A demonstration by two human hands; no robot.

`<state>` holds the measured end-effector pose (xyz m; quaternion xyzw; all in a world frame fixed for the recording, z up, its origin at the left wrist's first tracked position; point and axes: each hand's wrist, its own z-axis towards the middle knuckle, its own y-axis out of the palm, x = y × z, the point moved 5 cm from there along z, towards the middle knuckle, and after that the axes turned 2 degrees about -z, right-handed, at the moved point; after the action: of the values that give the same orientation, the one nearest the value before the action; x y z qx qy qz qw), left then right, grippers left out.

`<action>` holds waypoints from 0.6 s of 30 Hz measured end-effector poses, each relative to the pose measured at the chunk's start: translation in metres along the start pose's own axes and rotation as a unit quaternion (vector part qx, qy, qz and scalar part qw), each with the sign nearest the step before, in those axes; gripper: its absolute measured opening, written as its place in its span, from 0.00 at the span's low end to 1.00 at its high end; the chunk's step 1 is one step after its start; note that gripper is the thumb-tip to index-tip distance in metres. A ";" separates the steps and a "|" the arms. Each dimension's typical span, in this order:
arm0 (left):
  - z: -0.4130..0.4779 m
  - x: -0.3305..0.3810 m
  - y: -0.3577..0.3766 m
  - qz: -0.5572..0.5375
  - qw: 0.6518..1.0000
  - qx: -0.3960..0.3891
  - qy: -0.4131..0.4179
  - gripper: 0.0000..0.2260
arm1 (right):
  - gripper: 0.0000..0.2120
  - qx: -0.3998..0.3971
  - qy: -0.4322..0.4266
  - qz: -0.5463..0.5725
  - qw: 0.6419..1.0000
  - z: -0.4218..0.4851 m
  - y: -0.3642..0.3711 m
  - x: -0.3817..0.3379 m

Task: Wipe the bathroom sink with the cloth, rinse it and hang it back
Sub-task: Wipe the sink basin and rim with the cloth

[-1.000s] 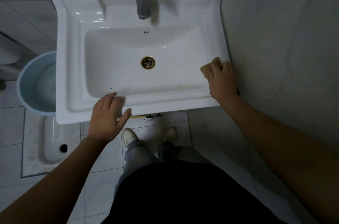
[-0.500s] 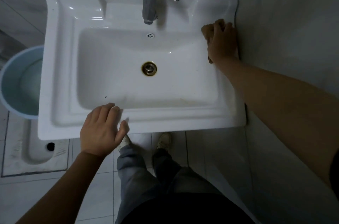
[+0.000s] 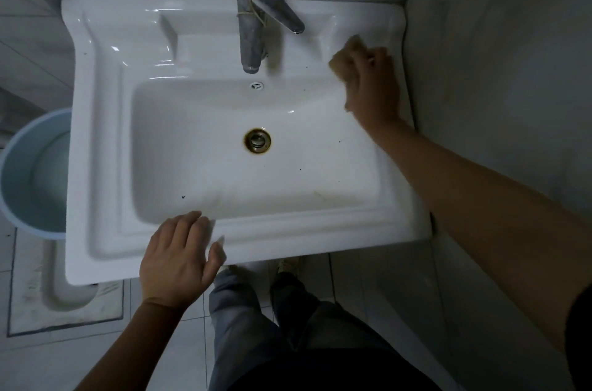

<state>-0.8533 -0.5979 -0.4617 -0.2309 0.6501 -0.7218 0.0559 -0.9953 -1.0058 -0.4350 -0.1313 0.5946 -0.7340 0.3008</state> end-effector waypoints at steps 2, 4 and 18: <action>0.000 0.000 0.001 -0.005 1.000 -0.009 -0.004 0.28 | 0.21 -0.014 0.074 -0.048 0.996 0.013 0.001 0.028; 0.001 -0.001 0.001 -0.005 1.000 -0.016 -0.007 0.28 | 0.20 -0.022 0.094 -0.050 0.994 0.019 0.007 0.025; 0.002 -0.001 0.001 0.012 1.000 0.014 0.008 0.25 | 0.20 0.027 -0.020 -0.066 0.997 0.047 0.050 -0.079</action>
<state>-0.8517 -0.5992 -0.4629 -0.2164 0.6433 -0.7317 0.0627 -0.8933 -1.0012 -0.4573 -0.1773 0.5581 -0.7653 0.2670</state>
